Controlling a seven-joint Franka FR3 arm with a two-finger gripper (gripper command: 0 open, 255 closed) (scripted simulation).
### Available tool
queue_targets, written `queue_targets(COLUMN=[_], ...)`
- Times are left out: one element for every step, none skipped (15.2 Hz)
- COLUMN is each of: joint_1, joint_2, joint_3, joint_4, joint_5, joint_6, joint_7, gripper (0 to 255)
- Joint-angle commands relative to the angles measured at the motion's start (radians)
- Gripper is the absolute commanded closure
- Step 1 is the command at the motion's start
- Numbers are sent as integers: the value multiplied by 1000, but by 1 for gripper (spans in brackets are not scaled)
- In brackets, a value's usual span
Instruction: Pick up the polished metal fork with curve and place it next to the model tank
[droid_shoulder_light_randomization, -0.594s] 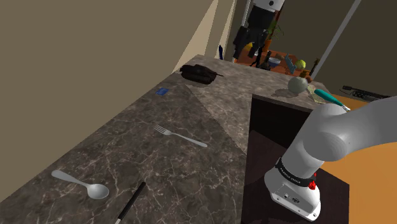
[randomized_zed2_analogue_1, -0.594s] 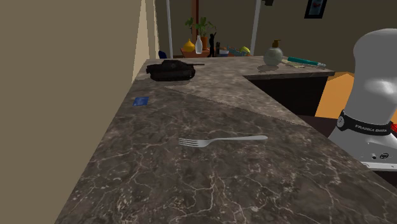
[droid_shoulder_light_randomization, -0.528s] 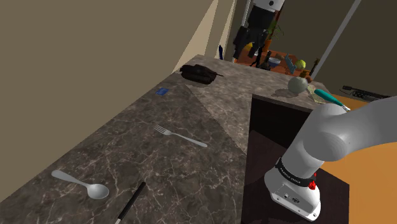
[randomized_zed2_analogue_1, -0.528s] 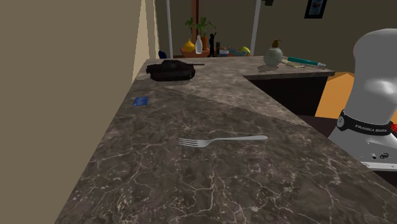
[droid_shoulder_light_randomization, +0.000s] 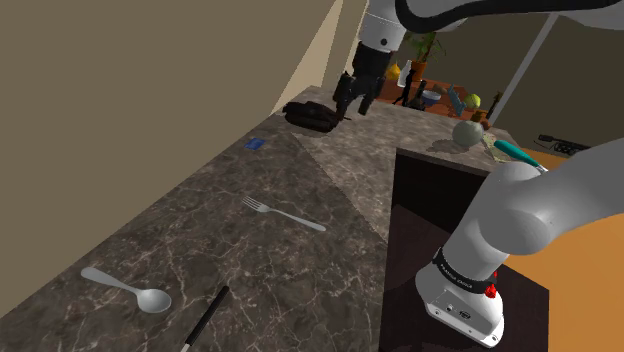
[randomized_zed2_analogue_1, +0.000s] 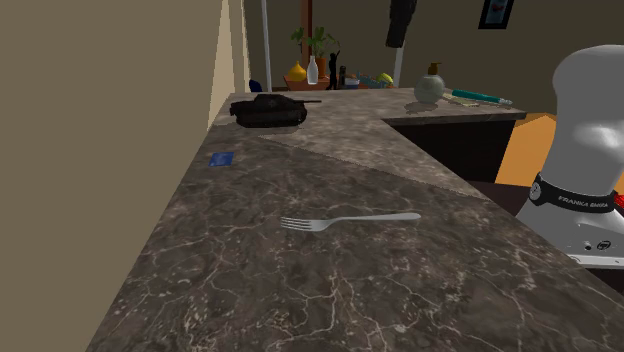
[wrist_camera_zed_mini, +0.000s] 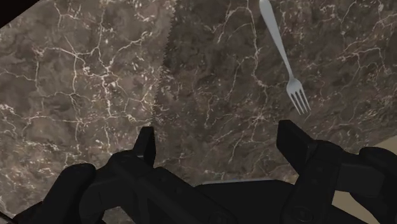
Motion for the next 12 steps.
queue_targets(joint_1=[15, 23, 31, 39, 46, 54, 61, 68, 75, 81, 87, 93], joint_2=[38, 61, 84, 108, 133, 159, 186, 214, 243, 272, 302, 333], joint_3=[16, 27, 38, 48, 59, 70, 81, 92, 103, 114, 125, 135], joint_4=[-11, -17, -23, -28, -31, -34, -35, -35, -34, -33, -30, -26], joint_5=[7, 11, 15, 19, 22, 25, 27, 28, 29, 29, 29, 27], joint_6=[47, 74, 101, 128, 155, 181, 208, 234, 260, 285, 311, 335], joint_7=[2, 5, 9, 12, 16, 20, 24, 28, 33, 38, 43, 48], gripper=[0, 0, 0, 0, 0, 0, 0, 0, 0, 0, 0, 0])
